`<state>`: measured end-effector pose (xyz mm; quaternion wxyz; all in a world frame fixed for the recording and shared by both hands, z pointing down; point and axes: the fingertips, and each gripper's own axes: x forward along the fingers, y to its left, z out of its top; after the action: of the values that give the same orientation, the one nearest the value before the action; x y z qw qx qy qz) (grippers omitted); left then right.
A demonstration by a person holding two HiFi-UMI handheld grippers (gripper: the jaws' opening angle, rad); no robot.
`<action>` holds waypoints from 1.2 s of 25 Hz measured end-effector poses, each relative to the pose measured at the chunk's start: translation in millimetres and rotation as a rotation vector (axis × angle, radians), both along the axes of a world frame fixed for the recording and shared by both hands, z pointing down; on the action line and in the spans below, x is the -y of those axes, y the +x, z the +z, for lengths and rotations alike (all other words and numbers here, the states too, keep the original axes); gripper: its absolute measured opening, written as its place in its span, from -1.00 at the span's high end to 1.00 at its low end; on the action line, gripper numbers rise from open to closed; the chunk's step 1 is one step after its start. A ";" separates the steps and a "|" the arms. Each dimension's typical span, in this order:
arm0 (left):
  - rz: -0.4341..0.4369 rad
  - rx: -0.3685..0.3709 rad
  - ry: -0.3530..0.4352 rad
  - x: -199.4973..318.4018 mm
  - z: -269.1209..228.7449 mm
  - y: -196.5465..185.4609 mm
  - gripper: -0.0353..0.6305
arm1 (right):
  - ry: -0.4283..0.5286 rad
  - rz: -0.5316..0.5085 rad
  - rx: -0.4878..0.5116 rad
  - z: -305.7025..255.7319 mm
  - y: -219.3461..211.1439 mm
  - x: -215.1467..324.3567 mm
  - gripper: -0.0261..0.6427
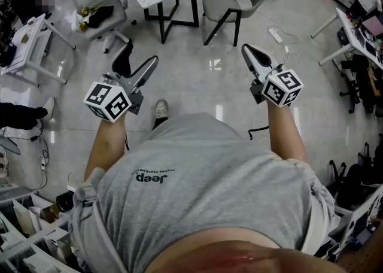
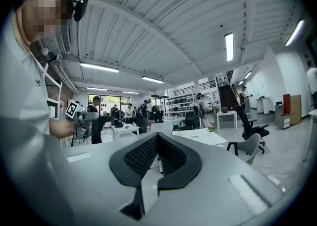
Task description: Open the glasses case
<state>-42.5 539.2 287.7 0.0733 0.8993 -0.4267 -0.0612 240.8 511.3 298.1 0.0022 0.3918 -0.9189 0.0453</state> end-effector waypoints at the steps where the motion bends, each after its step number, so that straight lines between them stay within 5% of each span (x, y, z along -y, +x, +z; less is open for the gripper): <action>1: 0.006 -0.004 -0.002 12.0 3.7 -3.8 -0.43 | -0.002 0.008 -0.002 2.8 -2.5 10.3 0.91; 18: 0.183 -0.008 0.016 327.4 -0.8 -116.7 -0.43 | -0.004 0.091 -0.008 -10.6 -152.0 282.9 0.91; 30: 0.169 -0.020 -0.007 434.2 -1.4 -152.6 -0.43 | -0.036 0.090 -0.017 -7.4 -173.1 390.2 0.91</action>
<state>-195.2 105.0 286.3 0.0856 0.9312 -0.3488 -0.0623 67.7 121.1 290.7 0.0148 0.4331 -0.8993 0.0586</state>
